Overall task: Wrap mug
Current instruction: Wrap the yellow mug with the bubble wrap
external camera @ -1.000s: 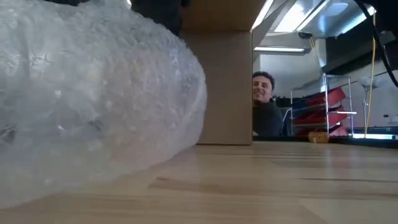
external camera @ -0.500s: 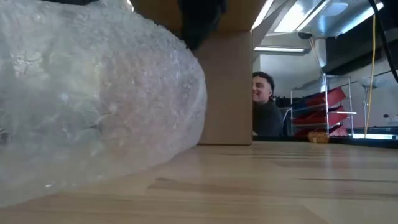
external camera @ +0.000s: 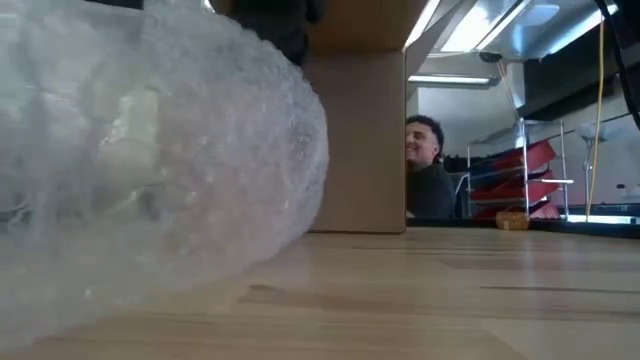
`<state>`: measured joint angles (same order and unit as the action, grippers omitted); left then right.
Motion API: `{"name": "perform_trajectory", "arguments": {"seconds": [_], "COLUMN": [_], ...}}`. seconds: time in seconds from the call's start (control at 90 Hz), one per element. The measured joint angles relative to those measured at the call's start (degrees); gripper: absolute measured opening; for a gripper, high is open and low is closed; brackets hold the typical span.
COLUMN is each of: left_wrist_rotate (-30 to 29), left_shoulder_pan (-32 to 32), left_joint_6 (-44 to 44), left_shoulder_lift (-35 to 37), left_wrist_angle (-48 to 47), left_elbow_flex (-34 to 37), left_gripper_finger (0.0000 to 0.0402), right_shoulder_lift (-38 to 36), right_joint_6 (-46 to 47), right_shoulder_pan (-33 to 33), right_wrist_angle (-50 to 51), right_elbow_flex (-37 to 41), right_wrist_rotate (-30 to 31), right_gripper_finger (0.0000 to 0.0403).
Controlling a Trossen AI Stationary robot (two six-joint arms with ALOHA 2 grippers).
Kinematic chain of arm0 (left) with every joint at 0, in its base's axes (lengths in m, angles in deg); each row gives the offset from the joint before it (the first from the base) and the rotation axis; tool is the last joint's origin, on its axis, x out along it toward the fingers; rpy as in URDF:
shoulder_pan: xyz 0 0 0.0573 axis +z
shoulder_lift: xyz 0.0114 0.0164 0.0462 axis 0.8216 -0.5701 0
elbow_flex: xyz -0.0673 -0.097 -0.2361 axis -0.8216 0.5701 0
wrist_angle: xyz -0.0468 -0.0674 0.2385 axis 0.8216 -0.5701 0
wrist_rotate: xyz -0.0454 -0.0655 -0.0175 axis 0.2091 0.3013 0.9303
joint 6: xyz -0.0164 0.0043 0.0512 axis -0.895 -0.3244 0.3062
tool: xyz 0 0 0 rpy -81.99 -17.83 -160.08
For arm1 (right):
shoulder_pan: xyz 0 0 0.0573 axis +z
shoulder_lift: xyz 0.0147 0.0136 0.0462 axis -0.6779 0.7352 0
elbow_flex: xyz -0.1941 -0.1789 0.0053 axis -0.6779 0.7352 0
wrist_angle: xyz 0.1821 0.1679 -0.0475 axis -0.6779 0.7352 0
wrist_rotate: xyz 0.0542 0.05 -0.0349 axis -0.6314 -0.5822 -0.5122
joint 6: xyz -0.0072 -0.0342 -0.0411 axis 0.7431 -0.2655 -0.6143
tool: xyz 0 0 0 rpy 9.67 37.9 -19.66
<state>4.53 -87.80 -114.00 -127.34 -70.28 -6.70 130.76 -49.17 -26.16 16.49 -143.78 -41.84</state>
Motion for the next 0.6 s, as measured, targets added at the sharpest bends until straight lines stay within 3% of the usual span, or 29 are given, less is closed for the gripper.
{"name": "perform_trajectory", "arguments": {"seconds": [0.311,0.6], "left_wrist_rotate": [0.0,0.1], "left_shoulder_pan": [0.0,0.0], "left_joint_6": [0.1,0.2], "left_shoulder_lift": [0.1,0.0], "left_wrist_angle": [0.2,-0.1], "left_elbow_flex": [0.0,0.0], "left_gripper_finger": [0.0000,0.0000], "right_shoulder_lift": [4.9,2.1], "right_joint_6": [-0.1,0.2], "right_shoulder_pan": [-0.7,-0.4], "right_wrist_angle": [-0.4,6.1], "right_elbow_flex": [-0.6,-11.7], "right_wrist_rotate": [-1.5,-2.1], "right_gripper_finger": [0.0001,0.0001]}}
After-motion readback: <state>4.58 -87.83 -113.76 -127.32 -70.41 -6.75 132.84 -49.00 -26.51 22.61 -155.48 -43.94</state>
